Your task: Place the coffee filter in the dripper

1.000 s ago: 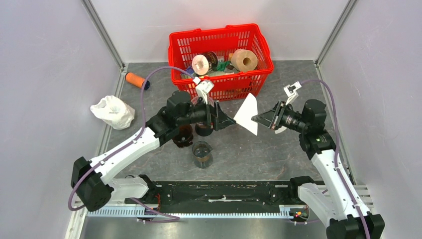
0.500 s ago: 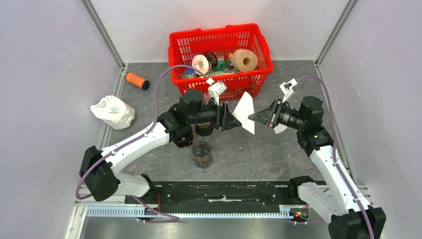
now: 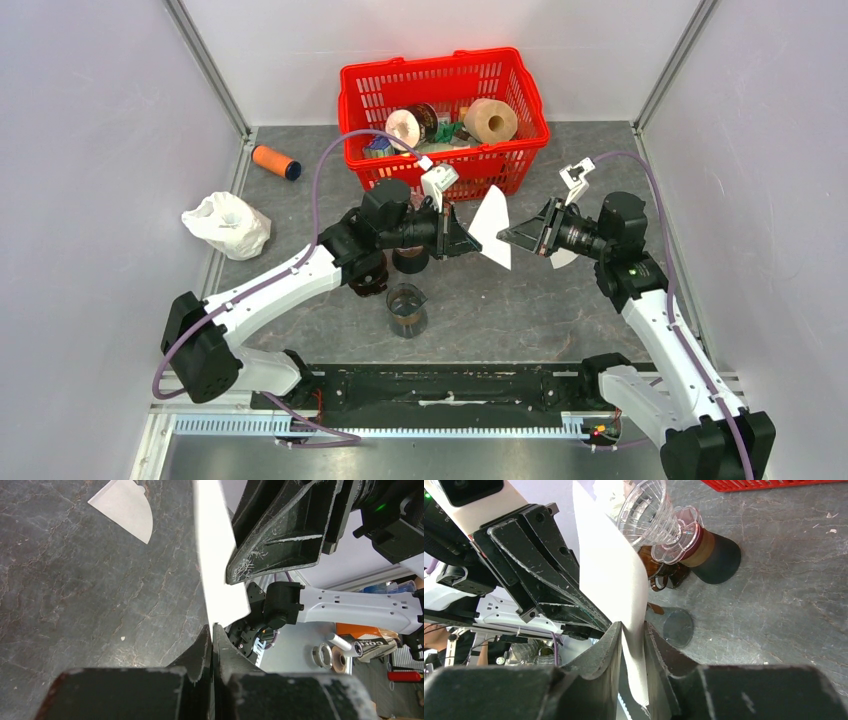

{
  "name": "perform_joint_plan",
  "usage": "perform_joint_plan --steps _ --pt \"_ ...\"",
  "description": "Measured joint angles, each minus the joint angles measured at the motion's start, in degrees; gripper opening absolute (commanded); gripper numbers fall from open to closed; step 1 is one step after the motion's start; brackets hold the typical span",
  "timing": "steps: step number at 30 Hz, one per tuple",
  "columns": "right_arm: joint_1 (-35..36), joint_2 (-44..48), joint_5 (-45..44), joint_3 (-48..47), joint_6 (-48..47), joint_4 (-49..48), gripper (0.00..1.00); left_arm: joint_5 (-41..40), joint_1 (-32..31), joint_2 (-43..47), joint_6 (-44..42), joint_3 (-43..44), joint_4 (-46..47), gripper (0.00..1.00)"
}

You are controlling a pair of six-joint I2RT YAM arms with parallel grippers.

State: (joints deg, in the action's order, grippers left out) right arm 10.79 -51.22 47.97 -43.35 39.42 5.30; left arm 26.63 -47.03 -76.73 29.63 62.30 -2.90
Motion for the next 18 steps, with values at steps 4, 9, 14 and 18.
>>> perform_joint_plan --steps 4,9,14,18 --pt "0.0 0.1 -1.3 -0.2 -0.5 1.1 0.6 0.0 0.0 0.0 -0.3 0.0 0.0 0.02" --pt "0.0 0.9 -4.3 -1.0 -2.2 4.1 0.82 0.9 0.0 0.0 -2.6 0.0 -0.2 0.02" --pt "0.0 3.1 -9.4 -2.0 -4.7 8.9 0.92 4.0 0.0 1.1 -8.3 0.0 -1.8 0.02" --pt "0.0 5.6 -14.8 -2.4 -7.0 13.5 0.95 6.2 0.0 4.1 -13.3 -1.1 -2.6 0.02"
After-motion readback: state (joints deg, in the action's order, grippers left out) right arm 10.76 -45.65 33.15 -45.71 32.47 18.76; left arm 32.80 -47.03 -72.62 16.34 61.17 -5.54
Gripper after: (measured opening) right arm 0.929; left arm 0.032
